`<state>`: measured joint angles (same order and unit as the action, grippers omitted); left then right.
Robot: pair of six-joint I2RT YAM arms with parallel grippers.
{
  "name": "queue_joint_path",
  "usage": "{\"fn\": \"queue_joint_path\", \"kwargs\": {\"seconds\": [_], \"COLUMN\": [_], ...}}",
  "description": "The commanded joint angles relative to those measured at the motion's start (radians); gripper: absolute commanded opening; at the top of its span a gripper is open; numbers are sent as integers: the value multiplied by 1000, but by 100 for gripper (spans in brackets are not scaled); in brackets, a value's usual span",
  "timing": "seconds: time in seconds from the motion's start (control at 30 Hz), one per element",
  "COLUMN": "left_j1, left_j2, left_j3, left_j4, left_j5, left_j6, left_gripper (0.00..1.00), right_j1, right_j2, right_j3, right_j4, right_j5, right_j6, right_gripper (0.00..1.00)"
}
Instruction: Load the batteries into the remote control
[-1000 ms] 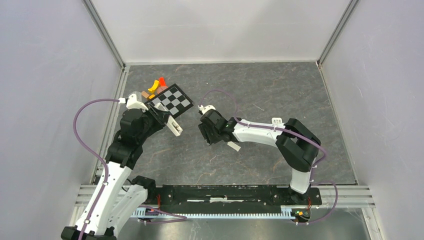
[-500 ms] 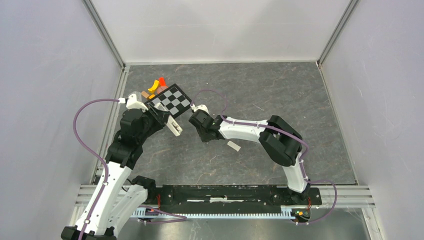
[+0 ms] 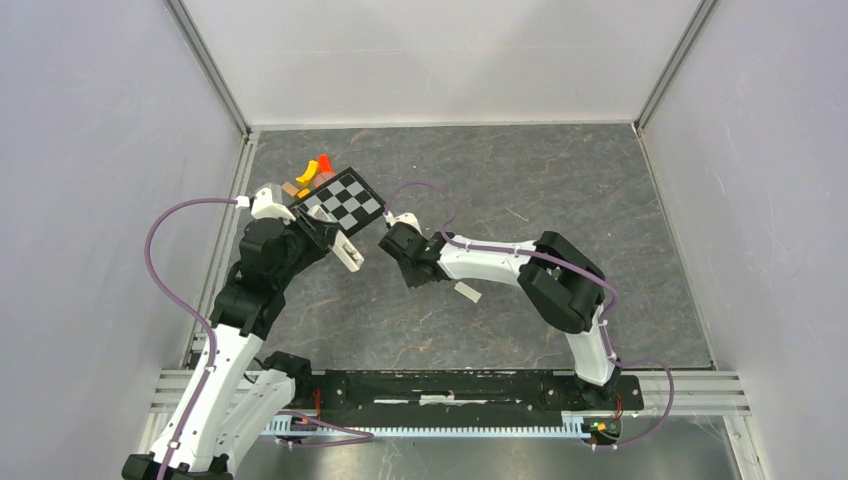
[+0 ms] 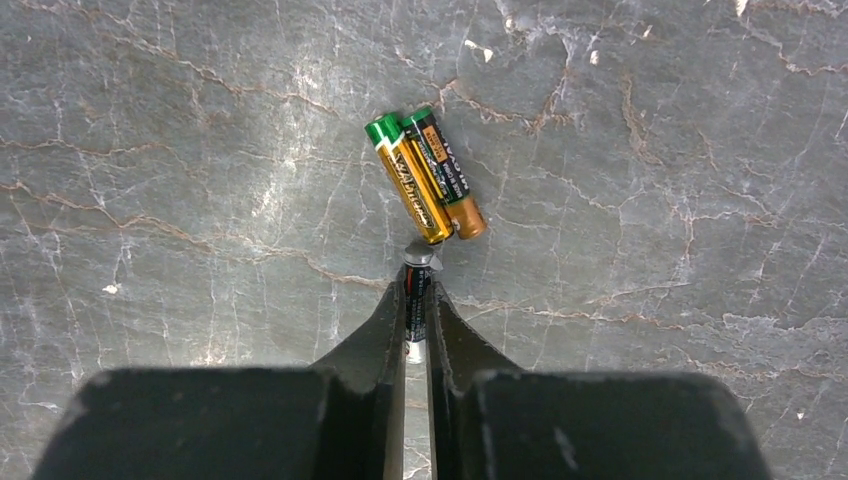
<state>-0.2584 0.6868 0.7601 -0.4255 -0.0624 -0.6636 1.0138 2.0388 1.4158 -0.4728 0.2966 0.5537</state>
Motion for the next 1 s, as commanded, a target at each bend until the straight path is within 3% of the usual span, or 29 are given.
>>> {"fn": "queue_joint_path", "kwargs": {"seconds": [0.0, 0.23, 0.5, 0.97], "left_j1": [4, 3, 4, 1], "left_j2": [-11, -1, 49, 184], "left_j3": [4, 7, 3, -26], "left_j4": [31, 39, 113, 319], "left_j5": [-18, 18, 215, 538], "left_j6": [45, 45, 40, -68], "left_gripper": [2, 2, 2, 2], "right_j1": [6, 2, -27, -49], "right_j2": [-37, -200, -484, -886], "right_j3": [-42, -203, -484, -718], "right_j4": [5, 219, 564, 822], "right_j5": [-29, -36, -135, -315], "right_j6": [12, -122, -348, -455], "right_gripper": [9, 7, 7, 6]}}
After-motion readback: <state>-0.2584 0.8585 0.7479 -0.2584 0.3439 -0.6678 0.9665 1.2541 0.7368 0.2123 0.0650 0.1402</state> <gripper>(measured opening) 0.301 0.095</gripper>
